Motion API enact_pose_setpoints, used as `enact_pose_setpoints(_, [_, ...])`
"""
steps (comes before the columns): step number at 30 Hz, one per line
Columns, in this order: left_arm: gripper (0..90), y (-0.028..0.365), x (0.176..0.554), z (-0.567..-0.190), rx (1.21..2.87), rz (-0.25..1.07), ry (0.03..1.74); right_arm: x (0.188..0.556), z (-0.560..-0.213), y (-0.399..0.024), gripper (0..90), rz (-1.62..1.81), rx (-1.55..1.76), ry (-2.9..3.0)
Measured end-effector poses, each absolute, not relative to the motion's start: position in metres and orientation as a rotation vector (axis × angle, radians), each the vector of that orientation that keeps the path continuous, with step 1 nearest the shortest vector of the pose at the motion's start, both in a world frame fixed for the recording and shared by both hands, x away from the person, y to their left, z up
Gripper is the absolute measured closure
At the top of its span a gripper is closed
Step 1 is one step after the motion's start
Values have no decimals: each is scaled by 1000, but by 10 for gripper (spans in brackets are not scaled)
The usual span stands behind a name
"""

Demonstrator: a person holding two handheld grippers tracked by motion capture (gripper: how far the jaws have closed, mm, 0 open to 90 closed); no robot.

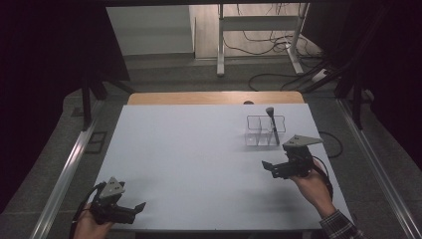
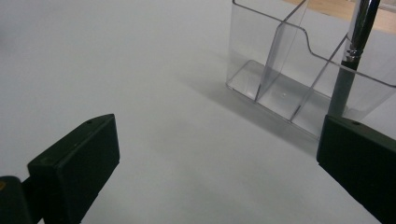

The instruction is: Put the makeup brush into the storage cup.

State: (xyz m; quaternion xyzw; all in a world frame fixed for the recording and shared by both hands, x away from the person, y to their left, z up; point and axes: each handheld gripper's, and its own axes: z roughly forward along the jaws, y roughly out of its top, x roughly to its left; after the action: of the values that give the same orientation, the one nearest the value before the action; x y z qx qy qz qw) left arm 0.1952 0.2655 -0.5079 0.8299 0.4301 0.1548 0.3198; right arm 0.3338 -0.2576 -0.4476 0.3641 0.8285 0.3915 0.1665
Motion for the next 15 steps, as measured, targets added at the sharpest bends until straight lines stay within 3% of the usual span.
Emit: enact_pose_setpoints(15, [0,265,195,-508,2183,406,1130,322,-450,-263,0,1084,1038,2370])
